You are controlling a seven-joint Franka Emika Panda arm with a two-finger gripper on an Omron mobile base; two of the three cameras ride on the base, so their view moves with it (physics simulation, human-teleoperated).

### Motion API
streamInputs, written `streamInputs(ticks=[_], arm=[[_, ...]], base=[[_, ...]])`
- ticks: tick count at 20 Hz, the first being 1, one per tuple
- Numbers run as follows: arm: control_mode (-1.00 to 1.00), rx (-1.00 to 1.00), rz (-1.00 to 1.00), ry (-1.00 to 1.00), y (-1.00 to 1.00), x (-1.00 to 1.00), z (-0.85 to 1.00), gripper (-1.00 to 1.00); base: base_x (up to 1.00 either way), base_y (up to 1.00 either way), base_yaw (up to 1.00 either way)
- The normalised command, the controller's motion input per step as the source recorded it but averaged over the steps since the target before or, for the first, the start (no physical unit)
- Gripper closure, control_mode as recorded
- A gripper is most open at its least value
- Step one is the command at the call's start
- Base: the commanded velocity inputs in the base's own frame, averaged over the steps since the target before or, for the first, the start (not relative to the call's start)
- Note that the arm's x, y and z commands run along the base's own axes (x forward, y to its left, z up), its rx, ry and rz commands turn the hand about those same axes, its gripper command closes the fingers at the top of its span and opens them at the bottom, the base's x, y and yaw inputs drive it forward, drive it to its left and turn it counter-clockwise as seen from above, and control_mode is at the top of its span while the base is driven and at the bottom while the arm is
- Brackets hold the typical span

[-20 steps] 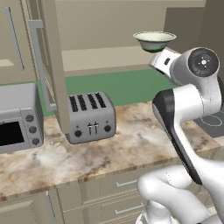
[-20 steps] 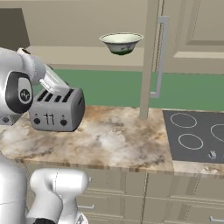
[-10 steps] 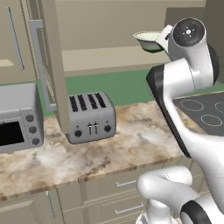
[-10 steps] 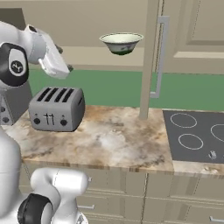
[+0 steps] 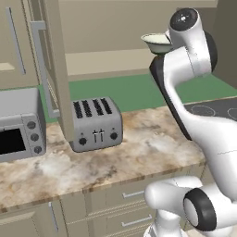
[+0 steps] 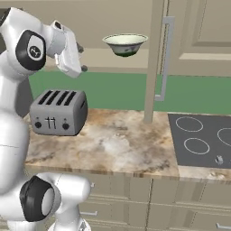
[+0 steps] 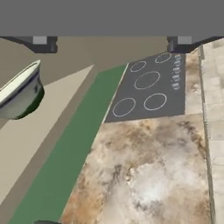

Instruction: Move the bowls from the cabinet to the plates on the dining table.

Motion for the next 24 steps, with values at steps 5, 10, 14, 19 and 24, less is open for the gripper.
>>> streamInputs(ticks=[5,10,14,19,24], arm=[[-1.00,0.10,-0.07,-0.07,-0.23,0.59,-0.11,-1.00],[-1.00,0.12,0.03,-0.13,-0.33,0.34,0.00,-1.00],[-1.00,0.13,0.12,-0.09,-0.29,0.29,0.00,-1.00],[-1.00,0.10,0.19,-0.08,-0.15,0.42,-0.07,-1.00],[-1.00,0.07,0.20,-0.04,-0.01,0.34,0.00,-1.00]], base=[[0.00,0.00,0.00],[0.00,0.00,0.00],[0.00,0.00,0.00],[0.00,0.00,0.00],[0.00,0.00,0.00]])
